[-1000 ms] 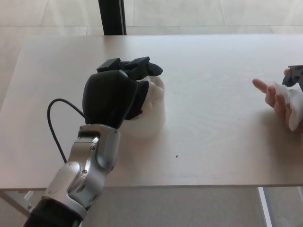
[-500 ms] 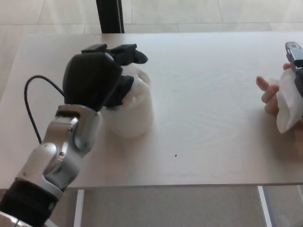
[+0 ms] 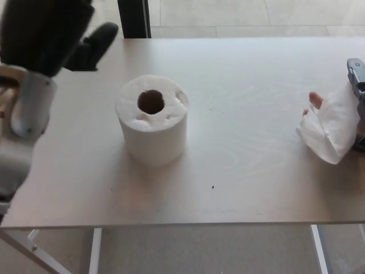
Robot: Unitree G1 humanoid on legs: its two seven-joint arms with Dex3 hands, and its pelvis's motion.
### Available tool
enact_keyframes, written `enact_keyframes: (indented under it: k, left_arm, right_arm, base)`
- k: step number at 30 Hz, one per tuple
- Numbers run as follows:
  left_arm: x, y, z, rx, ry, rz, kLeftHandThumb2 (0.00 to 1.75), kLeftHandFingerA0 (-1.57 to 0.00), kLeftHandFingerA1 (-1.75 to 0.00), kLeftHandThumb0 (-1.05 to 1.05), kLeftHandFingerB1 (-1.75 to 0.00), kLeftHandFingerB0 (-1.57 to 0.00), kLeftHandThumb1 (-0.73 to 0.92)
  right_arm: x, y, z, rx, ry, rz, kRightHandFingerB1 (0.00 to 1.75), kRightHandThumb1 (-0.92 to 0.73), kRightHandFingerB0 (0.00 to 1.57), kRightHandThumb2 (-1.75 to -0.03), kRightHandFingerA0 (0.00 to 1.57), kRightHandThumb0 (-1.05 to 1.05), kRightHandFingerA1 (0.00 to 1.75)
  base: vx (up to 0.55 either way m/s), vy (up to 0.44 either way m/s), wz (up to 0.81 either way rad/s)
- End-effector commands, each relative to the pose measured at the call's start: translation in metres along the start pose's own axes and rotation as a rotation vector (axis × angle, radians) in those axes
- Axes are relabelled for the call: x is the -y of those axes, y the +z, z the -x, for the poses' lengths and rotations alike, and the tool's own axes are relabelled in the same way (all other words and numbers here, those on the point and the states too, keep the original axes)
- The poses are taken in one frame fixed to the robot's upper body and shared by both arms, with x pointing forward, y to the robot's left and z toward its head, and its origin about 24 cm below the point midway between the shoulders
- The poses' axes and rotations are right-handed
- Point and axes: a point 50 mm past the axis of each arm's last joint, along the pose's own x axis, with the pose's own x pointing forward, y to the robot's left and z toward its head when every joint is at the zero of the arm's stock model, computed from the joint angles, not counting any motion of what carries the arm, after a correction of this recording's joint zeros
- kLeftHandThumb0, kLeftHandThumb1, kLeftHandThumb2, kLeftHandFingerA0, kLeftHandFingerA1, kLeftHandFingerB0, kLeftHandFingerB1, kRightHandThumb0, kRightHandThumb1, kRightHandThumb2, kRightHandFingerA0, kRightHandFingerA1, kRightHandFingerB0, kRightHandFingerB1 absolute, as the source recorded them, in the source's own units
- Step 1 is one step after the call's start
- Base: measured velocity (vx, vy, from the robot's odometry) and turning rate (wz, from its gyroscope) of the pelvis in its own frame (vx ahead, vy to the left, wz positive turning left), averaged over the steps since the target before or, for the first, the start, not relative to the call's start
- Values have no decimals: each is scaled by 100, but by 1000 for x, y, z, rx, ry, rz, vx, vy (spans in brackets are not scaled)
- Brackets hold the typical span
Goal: A toilet paper roll is kept in the middle of the desk infront of the robot. The robot places its left hand on the top of the toilet paper roll to hold it still and uses its right hand to tear off a piece of toilet paper from it and hands the paper to a person
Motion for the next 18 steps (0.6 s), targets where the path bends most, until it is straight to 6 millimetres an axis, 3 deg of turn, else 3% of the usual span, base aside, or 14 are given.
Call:
enact_keyframes:
  k: [1,3,4,6,7,9,11,14,16,17,18]
  left_arm:
    - [-107,-6,15,26,53,49,106,-36,-69,-10,-70,-45,42]
    - [-109,-9,21,-1,53,38,106,-36,-68,-10,-70,-46,42]
    - [-112,-12,31,-53,44,58,98,-35,-66,-8,-65,-49,45]
    - [-115,-16,42,-96,34,85,94,-33,-65,-5,-62,-49,48]
    - [-119,-24,59,-190,31,95,102,-33,-67,-15,-69,-46,43]
    - [-120,-26,70,-200,27,91,104,-36,-70,-16,-70,-47,44]
    - [-121,-49,106,-404,2,100,105,-31,-67,-24,-67,-45,46]
    - [-125,-55,127,-531,10,142,105,-36,-67,-31,-71,-49,45]
    - [-129,-58,145,-608,66,194,104,-44,-74,-35,-71,-52,43]
    - [-130,-61,153,-622,91,206,91,-44,-88,-40,-71,-56,48]
    - [-133,-63,161,-654,110,203,104,-51,-81,-44,-74,-56,40]
  right_arm:
    - [-5,-43,21,-165,151,-146,0,-51,0,-83,0,-88,21]
    - [0,-47,21,-164,166,-197,0,-49,0,-83,0,-85,26]
    - [5,-49,22,-174,189,-227,1,-43,0,-70,0,-87,0]
    - [11,-52,23,-176,220,-278,0,-44,0,-71,0,-90,0]
    - [25,-58,27,-208,282,-324,0,-45,0,-70,0,-89,0]
    - [31,-62,31,-206,291,-330,0,-44,0,-72,0,-91,0]
    - [60,-82,50,-154,323,-374,0,-43,0,-69,0,-87,0]
    - [77,-95,66,-181,341,-339,0,-45,0,-67,0,-82,0]
    - [90,-109,83,-213,324,-441,0,-41,0,-62,0,-74,0]
    - [97,-116,91,-231,317,-467,0,-44,0,-60,0,-67,0]
    - [104,-124,99,-245,322,-492,0,-48,0,-55,0,-58,0]
  base:
    - [0,0,0]
    - [0,0,0]
    - [0,0,0]
    - [0,0,0]
    - [0,0,0]
    - [0,0,0]
    - [0,0,0]
    - [0,0,0]
    - [0,0,0]
    - [0,0,0]
    - [0,0,0]
